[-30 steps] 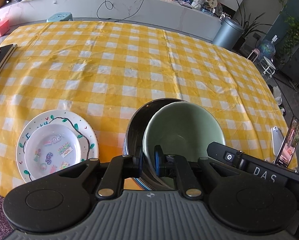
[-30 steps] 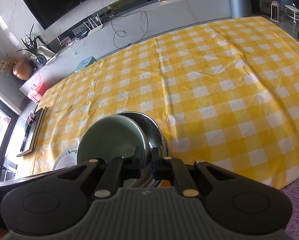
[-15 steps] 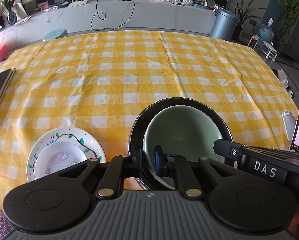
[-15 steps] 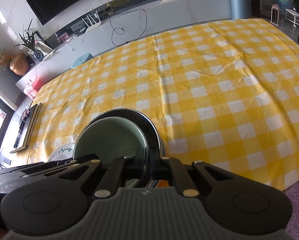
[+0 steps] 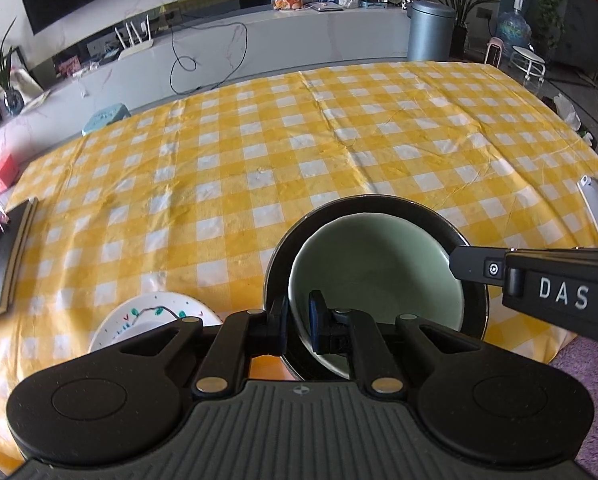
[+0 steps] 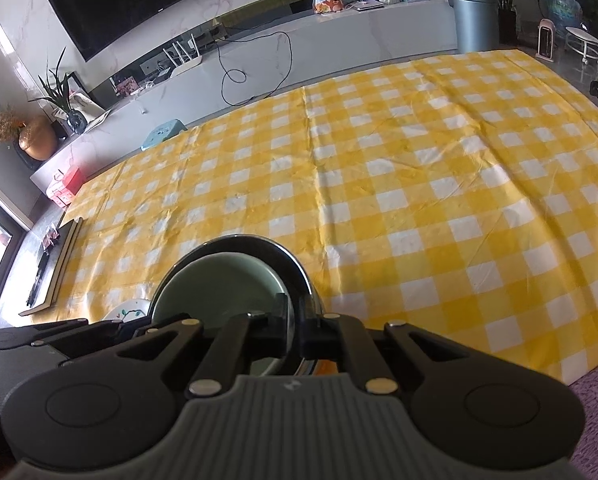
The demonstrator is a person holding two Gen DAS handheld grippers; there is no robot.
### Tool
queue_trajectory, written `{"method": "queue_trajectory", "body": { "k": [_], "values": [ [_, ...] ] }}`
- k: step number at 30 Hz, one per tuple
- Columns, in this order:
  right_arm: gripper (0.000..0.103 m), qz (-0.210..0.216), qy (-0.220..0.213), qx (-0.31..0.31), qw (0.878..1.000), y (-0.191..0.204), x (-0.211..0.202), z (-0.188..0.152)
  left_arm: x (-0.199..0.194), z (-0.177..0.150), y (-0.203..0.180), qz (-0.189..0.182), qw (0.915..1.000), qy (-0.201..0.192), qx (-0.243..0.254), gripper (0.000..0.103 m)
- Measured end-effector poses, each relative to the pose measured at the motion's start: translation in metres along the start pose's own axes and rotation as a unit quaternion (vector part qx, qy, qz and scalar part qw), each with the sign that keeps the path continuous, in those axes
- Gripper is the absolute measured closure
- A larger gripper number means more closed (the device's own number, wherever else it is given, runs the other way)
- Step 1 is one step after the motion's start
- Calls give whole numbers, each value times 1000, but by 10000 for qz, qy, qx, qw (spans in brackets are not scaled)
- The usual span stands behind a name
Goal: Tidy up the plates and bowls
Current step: 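Lower the green bowl into the blue bowl and open the left gripper, then close the left gripper on the rim of the nested bowl stack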
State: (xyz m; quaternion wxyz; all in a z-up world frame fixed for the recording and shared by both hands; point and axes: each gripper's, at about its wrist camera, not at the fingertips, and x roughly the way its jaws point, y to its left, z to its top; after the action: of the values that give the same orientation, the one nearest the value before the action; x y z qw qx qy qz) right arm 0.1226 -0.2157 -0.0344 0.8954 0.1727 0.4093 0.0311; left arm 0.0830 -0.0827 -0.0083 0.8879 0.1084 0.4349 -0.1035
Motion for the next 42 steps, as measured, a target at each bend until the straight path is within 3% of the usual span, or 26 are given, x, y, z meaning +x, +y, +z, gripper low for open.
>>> {"method": "queue_trajectory", "body": {
  "k": [2, 6, 9, 13, 19, 23, 27, 33, 36, 42],
  "values": [
    [97, 56, -16, 62, 10000, -1, -1, 1, -2, 0, -2, 48, 9998, -73, 156, 89],
    [94, 78, -94, 101, 9999, -1, -3, 2, -7, 1, 0, -157, 9996, -178, 131, 74],
    [90, 119, -124, 144, 9997, -2, -5, 2, -12, 3, 3, -242, 9994, -248, 72, 71],
    [76, 160, -293, 165, 9993, -3, -10, 3, -25, 5, 8, -309, 9978, -589, 32, 49],
    [60, 109, -418, 223, 9988, -5, -12, 6, -28, 5, 27, -648, 9934, -795, -514, 37],
    [56, -50, -210, 346, 9992, -10, -2, 3, -15, -2, 47, -736, 9874, -563, -1281, 36],
    [55, -35, 43, 501, 9987, -15, 9, -1, -1, -11, 61, -1068, 9758, -315, -1880, 36],
    [55, 220, 419, 891, 9949, -24, 25, -6, 26, -21, 75, -1624, 9492, 274, -2682, 36],
    [55, 243, 507, 1017, 9932, -28, 32, -8, 35, -25, 79, -1642, 9424, 418, -2885, 38],
    [58, 415, 620, 1233, 9896, -32, 42, -10, 45, -27, 80, -1715, 9387, 588, -2933, 39]
  ]
}}
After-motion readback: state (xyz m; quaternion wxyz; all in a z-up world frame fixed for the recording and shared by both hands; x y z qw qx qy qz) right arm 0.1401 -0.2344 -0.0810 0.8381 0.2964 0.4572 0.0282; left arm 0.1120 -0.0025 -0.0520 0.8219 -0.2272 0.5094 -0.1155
